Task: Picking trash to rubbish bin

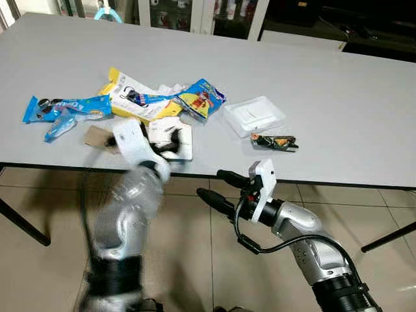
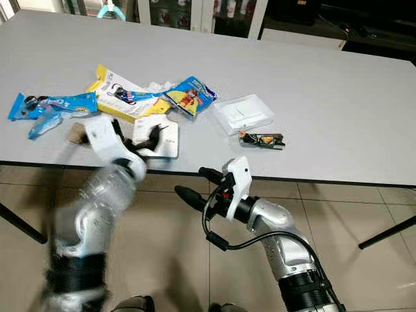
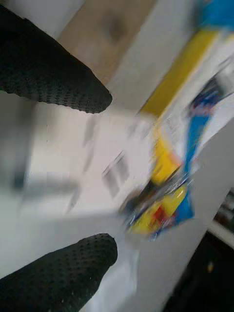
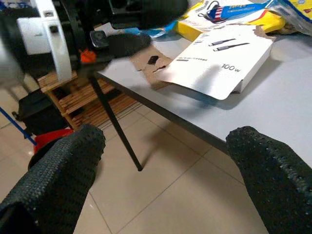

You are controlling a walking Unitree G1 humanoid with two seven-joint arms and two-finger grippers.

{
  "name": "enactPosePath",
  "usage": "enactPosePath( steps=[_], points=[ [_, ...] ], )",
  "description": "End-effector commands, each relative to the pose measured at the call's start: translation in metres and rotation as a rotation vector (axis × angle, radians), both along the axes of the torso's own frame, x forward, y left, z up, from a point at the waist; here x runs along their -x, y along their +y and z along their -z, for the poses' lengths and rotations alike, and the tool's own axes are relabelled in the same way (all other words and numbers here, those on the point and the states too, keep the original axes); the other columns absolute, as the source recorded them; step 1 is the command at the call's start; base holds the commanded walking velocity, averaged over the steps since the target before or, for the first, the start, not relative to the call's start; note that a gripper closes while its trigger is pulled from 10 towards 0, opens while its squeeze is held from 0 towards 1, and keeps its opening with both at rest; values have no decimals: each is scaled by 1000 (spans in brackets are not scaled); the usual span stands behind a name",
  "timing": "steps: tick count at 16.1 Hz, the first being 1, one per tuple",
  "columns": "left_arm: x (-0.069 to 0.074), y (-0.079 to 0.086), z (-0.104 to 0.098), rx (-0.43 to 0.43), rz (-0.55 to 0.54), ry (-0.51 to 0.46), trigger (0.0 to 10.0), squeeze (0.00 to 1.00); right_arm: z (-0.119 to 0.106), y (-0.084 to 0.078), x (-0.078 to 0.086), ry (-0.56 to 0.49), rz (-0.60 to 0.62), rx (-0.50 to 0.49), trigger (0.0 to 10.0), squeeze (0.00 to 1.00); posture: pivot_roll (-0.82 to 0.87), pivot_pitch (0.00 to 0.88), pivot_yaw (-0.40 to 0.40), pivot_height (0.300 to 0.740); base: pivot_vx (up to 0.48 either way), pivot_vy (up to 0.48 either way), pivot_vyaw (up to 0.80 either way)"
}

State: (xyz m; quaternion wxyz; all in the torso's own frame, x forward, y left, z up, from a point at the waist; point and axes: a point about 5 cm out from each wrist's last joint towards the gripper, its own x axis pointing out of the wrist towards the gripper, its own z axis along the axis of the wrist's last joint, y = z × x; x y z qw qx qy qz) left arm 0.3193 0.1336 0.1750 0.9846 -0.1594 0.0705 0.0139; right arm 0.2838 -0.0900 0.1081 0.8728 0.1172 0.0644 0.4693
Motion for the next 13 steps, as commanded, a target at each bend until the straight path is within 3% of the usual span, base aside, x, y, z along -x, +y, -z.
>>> enactPosePath(
  steps=[1, 2, 3, 9, 13],
  points=[
    [-6, -10, -2, -53, 52, -16, 10000, 0, 0, -2, 0, 2, 5, 2, 10000, 0, -29, 88, -115, 740, 0, 0, 0],
    [-11, -10, -3, -94, 69, -18, 10000, 949, 0, -1, 0, 2, 7, 1, 10000, 0, -29, 88, -115, 740, 0, 0, 0],
    [-14, -13, -6, -119, 91, -36, 10000, 1000, 0, -2, 0, 3, 10, 1, 10000, 0, -32, 87, -113, 740, 0, 0, 0],
    [-22, -41, -5, -213, 185, -64, 10000, 1000, 2, -1, 0, 7, 15, -1, 10000, 0, -37, 82, -112, 740, 0, 0, 0],
    [-29, -49, 1, -351, 194, -57, 10000, 1000, 3, -1, 0, 12, 18, -2, 10000, 0, -33, 80, -113, 740, 0, 0, 0]
  ],
)
